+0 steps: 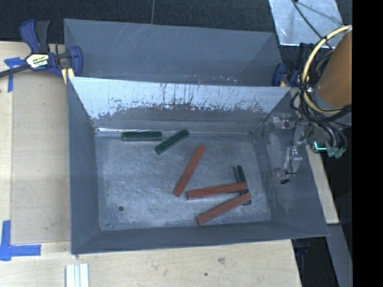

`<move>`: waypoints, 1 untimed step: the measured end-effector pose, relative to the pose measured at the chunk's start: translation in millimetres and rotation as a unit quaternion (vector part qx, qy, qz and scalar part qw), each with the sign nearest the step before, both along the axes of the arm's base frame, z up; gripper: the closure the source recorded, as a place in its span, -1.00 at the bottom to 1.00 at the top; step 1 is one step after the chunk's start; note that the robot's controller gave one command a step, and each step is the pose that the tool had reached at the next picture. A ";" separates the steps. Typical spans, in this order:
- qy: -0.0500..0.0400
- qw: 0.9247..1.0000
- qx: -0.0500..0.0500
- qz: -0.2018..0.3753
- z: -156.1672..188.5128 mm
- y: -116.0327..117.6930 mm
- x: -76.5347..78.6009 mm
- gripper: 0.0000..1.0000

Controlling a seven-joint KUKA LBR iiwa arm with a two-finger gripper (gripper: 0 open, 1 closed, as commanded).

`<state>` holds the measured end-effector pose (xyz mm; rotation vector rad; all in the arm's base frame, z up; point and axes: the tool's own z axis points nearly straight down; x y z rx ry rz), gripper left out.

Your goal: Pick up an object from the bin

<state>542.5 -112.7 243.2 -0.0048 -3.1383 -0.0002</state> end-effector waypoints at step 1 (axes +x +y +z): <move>0.003 0.996 0.001 0.085 -173.5 49.3 12.8 -1.00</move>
Offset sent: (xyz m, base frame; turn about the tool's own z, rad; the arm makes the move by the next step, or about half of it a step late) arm 0.0137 0.0494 -0.1732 -0.1701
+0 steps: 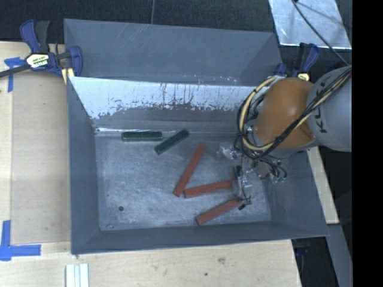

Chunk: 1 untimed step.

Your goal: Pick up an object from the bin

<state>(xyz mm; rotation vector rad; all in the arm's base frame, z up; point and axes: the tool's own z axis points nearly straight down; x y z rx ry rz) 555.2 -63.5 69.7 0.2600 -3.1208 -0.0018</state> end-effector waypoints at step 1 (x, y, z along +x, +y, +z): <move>-0.005 1.000 0.000 -0.001 0.4 17.7 -44.1 -1.00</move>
Offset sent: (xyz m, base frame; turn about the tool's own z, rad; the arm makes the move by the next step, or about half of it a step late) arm -0.0435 0.0173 0.0003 0.0021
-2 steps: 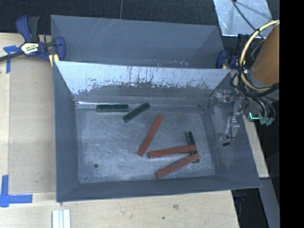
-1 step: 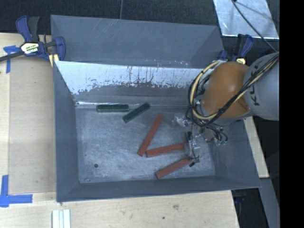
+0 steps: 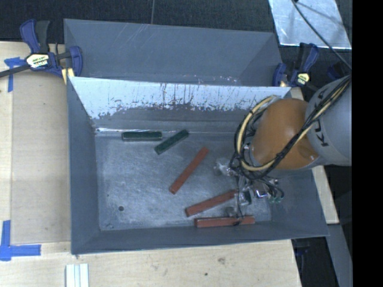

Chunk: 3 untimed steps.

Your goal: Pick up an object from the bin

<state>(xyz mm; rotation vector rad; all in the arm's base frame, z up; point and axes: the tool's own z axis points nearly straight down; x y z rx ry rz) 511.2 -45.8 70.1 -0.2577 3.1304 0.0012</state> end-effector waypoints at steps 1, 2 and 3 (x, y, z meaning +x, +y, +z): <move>-0.002 1.000 0.000 0.001 0.2 -0.4 1.8 1.00; -0.004 0.997 -0.001 0.075 105.7 -20.5 -25.6 1.00; -0.005 0.997 -0.002 0.077 161.2 -31.6 -16.4 1.00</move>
Offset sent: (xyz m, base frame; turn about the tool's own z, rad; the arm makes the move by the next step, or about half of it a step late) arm 0.0000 0.0000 0.0000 0.0000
